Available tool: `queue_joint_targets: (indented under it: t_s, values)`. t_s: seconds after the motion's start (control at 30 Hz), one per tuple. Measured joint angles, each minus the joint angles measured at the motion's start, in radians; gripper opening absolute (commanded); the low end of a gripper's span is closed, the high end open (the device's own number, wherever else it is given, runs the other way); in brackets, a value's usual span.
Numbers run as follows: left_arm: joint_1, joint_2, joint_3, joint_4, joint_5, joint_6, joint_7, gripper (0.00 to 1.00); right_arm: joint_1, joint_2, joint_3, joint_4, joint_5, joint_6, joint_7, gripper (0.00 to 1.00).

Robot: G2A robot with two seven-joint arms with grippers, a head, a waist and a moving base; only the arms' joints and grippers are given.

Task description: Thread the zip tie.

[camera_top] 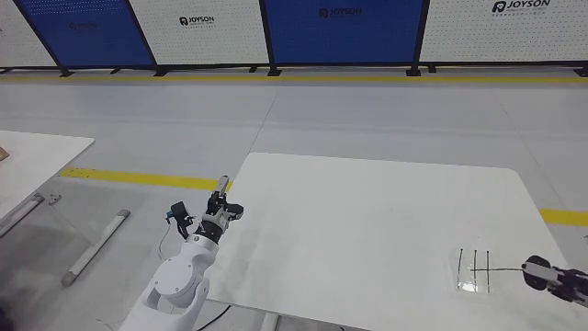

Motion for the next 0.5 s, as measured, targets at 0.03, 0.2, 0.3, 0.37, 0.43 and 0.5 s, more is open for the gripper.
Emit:
queue_joint_targets:
  t_s: [0.03,0.2,0.3,0.37,0.43,0.5]
  values:
    - [0.0,0.0,0.0,0.0,0.0,0.0,0.0,1.0,-0.01,-0.003,-0.007,-0.016,0.001,0.0,0.0,0.0]
    - [0.0,0.0,0.0,0.0,0.0,0.0,0.0,1.0,-0.009,-0.003,-0.008,-0.016,-0.001,0.0,0.0,0.0]
    - [0.0,0.0,0.0,0.0,0.0,0.0,0.0,1.0,-0.009,-0.003,-0.008,-0.016,-0.001,0.0,0.0,0.0]
    - [0.0,0.0,0.0,0.0,0.0,0.0,0.0,1.0,-0.009,-0.003,-0.008,-0.016,-0.001,0.0,0.0,0.0]
    - [0.0,0.0,0.0,0.0,0.0,0.0,0.0,1.0,-0.009,-0.003,-0.008,-0.016,-0.001,0.0,0.0,0.0]
    - [0.0,0.0,0.0,0.0,0.0,0.0,0.0,1.0,-0.011,-0.004,-0.01,-0.017,0.001,0.002,-0.005,0.0]
